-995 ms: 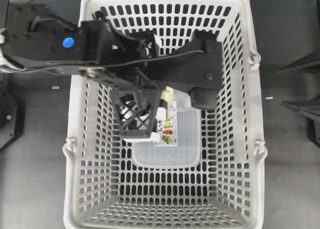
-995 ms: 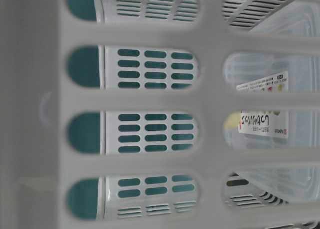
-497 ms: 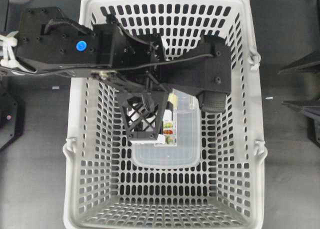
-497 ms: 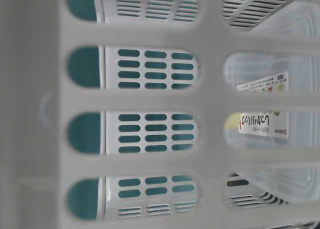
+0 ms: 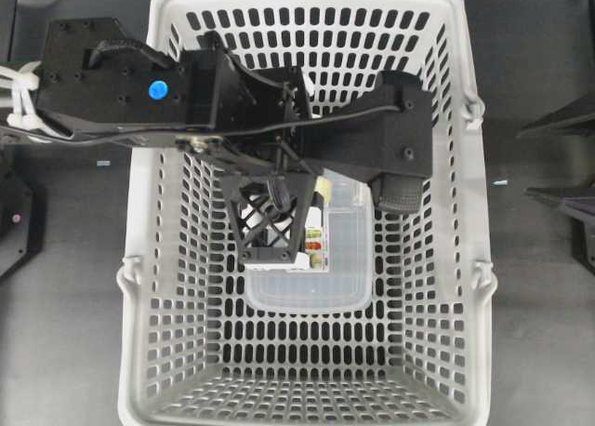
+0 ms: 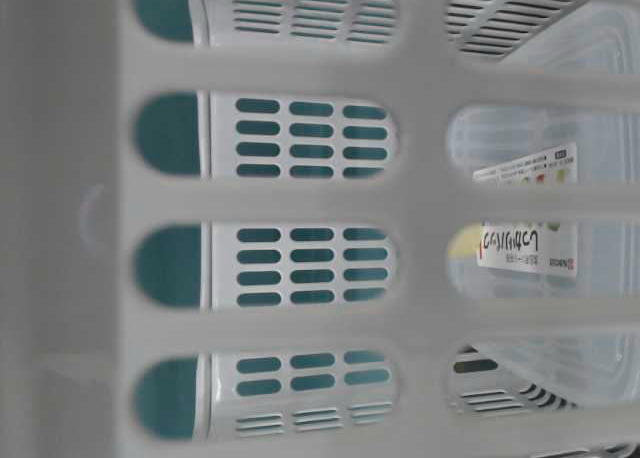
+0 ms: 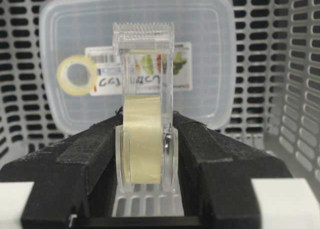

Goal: Pick up the tape dispenser from the shopping basket with the left arm.

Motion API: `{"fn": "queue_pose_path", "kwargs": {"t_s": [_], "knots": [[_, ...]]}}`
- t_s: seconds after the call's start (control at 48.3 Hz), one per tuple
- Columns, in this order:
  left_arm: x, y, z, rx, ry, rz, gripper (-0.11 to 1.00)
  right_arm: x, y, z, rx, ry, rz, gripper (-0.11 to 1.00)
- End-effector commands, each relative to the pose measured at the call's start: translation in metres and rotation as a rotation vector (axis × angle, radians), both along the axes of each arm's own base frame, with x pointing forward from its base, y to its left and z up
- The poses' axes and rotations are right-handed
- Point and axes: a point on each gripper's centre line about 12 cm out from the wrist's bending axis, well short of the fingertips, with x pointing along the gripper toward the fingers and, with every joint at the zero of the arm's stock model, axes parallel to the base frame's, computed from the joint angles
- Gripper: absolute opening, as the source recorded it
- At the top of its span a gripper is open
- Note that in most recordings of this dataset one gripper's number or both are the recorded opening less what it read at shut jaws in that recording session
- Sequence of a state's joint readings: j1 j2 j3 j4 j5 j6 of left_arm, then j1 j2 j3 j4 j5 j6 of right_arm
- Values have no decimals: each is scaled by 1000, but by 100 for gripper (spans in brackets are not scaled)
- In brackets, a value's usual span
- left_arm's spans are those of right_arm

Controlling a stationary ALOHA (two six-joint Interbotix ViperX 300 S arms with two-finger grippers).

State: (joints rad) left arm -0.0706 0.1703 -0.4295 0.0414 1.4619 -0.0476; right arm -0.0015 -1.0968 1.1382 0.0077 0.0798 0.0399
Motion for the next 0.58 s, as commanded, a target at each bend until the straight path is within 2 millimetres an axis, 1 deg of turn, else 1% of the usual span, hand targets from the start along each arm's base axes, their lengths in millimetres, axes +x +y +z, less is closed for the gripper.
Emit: {"fn": "queue_pose_path", "kwargs": {"t_s": [0.0, 0.145, 0.559], "knots": [[-2, -1, 10, 0, -26, 1, 30, 1, 0, 3, 3, -11, 0, 73], [-1, -3, 5, 1, -13, -4, 30, 1, 0, 3, 3, -9, -2, 73], [-1, -5, 4, 1, -9, -9, 30, 1, 0, 3, 3, -11, 0, 73]]}}
